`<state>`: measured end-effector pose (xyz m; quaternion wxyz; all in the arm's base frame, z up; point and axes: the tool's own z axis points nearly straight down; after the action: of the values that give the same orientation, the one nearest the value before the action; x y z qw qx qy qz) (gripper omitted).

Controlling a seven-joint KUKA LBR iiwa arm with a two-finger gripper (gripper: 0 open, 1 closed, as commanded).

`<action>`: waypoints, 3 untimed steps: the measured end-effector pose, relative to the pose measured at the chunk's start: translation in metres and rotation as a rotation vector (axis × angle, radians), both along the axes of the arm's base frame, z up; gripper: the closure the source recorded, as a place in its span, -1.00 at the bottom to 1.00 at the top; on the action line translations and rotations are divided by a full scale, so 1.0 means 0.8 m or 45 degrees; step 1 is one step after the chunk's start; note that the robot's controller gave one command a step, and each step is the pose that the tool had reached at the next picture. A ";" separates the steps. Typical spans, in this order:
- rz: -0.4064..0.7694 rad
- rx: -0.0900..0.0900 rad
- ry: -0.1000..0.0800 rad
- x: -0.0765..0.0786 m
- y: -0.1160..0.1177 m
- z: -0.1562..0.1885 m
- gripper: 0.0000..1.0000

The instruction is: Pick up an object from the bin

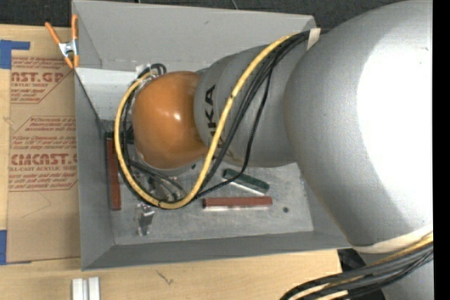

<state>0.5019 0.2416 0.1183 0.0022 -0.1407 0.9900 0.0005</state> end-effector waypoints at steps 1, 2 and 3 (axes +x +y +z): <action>0.234 -0.001 0.004 0.043 0.002 -0.010 -1.00; -0.123 0.000 0.003 0.040 -0.007 0.004 -1.00; 0.561 0.000 0.000 0.020 -0.010 -0.057 1.00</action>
Offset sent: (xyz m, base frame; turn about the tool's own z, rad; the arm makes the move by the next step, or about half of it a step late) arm 0.0026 -0.0131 0.0182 0.3712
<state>0.5177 0.2336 0.0726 0.0020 -0.3536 0.9354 0.0008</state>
